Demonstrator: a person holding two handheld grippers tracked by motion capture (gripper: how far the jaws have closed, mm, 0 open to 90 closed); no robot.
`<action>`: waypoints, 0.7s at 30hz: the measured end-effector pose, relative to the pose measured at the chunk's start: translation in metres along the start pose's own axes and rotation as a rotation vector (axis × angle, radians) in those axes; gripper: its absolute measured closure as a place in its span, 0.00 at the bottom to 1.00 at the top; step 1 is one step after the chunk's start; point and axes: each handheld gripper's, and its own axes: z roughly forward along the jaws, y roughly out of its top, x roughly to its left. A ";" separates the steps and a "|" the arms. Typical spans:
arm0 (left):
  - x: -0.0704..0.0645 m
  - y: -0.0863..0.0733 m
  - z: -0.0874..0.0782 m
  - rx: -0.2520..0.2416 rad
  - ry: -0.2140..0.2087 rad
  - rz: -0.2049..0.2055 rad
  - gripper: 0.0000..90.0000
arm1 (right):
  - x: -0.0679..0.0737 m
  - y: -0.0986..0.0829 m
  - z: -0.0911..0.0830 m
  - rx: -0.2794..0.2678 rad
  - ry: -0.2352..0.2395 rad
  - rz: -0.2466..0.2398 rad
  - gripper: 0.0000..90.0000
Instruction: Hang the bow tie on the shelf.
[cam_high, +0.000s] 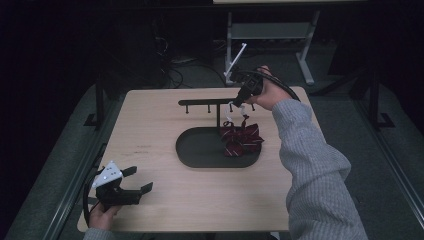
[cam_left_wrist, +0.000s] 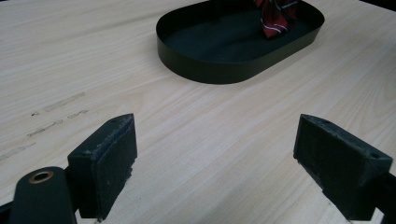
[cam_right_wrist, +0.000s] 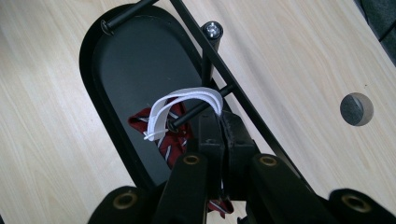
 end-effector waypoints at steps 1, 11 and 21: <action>0.000 0.000 0.000 0.000 0.001 0.001 0.15 | 0.000 0.000 0.000 -0.001 0.001 0.000 0.97; 0.000 0.000 -0.001 0.003 0.001 0.000 0.15 | -0.001 -0.001 0.003 0.013 0.007 0.009 0.95; 0.000 0.000 -0.001 0.004 0.002 0.001 0.15 | 0.000 -0.002 0.002 0.010 0.006 0.005 0.92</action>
